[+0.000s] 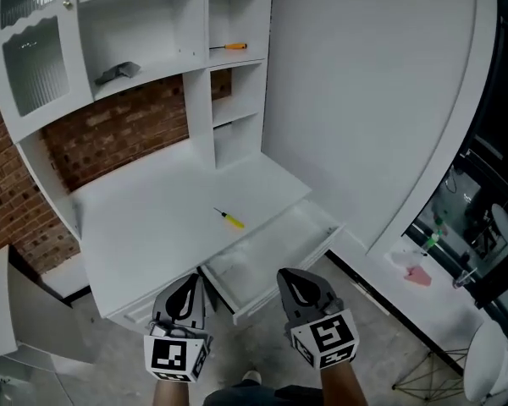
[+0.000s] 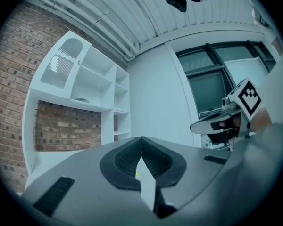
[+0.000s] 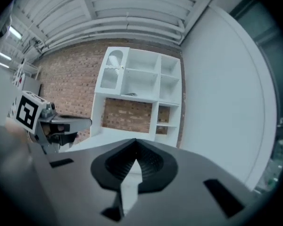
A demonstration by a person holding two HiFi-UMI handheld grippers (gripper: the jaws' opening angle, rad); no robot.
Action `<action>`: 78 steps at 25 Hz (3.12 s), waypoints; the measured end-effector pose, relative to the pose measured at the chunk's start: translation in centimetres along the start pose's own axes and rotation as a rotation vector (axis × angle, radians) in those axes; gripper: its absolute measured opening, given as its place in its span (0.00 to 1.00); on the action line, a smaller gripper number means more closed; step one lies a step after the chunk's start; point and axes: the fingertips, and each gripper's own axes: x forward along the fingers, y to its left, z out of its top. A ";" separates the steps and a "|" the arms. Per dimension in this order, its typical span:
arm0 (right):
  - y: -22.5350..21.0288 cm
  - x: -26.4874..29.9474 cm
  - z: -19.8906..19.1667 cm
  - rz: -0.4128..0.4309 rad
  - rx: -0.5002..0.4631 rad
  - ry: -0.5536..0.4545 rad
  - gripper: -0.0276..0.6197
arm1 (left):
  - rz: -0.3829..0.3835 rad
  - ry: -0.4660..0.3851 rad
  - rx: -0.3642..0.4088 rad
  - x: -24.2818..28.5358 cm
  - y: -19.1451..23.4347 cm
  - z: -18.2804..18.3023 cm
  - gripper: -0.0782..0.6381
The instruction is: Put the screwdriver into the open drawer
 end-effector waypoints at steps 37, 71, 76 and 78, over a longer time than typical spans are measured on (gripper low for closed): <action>-6.1 34.1 -17.2 0.236 0.027 0.506 0.33 | 0.079 0.226 -0.149 21.5 15.7 -13.4 0.13; -6.1 40.3 -25.3 0.376 -0.040 0.785 0.16 | 0.199 0.331 -0.167 22.1 18.4 -17.7 0.13; -6.8 37.3 -21.8 0.385 -0.105 0.678 0.16 | 0.200 0.313 -0.151 21.5 16.5 -15.7 0.13; -7.8 36.2 -20.4 0.363 -0.089 0.636 0.16 | 0.190 0.300 -0.130 21.6 15.7 -14.8 0.13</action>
